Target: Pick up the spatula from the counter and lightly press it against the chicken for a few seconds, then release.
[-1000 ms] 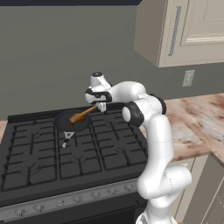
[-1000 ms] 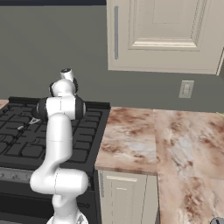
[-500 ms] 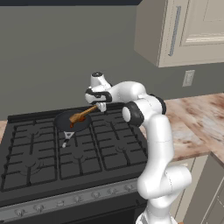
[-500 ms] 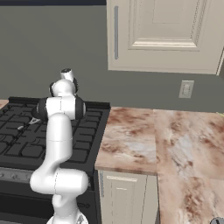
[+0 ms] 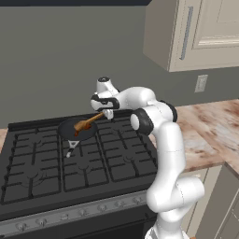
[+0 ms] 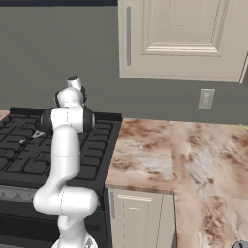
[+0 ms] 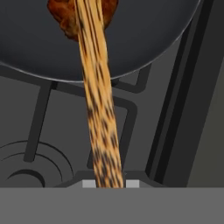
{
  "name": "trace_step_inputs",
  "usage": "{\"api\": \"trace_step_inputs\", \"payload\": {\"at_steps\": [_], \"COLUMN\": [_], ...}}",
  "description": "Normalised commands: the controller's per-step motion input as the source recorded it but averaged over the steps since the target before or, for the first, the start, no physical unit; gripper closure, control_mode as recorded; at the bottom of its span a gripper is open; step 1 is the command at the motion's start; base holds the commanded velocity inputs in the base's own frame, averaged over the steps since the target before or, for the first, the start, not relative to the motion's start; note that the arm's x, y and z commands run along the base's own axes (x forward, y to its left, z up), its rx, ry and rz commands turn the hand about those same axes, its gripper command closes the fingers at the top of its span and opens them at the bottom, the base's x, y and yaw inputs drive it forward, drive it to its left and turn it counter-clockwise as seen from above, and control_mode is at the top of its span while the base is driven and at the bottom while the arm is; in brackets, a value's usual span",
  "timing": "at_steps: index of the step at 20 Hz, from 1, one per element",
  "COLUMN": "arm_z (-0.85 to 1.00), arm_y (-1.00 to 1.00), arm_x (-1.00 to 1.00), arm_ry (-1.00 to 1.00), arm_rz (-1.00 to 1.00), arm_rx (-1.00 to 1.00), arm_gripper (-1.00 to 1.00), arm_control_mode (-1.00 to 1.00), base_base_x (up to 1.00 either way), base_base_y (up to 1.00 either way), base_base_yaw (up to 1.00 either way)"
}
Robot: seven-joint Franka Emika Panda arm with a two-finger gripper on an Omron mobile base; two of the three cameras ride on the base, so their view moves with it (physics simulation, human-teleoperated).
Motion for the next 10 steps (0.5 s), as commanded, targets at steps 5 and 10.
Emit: {"api": "trace_step_inputs", "payload": {"at_steps": [5, 10], "arm_z": [0.00, 0.00], "arm_y": [0.00, 0.00], "arm_x": [0.00, -0.01], "arm_ry": [0.00, 0.00], "arm_rz": [0.00, 0.00], "arm_rx": [0.00, 0.00], "arm_gripper": [1.00, 1.00], "arm_control_mode": [-1.00, -1.00], "base_base_x": [0.00, 0.00], "base_base_y": [0.00, 0.00], "base_base_yaw": [0.00, 0.00]}}
